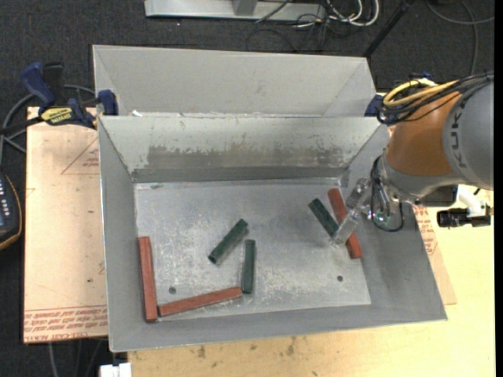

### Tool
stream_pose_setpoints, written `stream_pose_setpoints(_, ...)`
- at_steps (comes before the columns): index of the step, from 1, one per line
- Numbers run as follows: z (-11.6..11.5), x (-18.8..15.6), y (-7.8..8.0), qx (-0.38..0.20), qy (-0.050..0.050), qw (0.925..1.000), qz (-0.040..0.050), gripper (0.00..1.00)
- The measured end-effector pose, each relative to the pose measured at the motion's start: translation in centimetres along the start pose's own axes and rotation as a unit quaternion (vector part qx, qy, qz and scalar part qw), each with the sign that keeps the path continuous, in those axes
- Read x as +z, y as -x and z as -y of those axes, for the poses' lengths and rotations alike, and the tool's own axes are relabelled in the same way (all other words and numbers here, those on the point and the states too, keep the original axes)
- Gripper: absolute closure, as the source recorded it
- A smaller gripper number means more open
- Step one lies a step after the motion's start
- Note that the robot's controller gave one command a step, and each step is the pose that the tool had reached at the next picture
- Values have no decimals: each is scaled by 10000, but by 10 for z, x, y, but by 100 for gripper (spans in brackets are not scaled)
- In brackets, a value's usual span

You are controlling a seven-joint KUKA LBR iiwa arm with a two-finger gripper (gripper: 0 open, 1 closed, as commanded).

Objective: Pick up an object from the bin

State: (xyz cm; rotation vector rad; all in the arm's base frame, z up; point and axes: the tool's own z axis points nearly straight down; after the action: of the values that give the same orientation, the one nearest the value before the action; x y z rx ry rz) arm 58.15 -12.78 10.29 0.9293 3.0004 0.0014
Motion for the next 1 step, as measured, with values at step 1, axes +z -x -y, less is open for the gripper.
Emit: stream_pose_setpoints(1, -14, 33, 9, 798, 6, 9968, 11, 0)
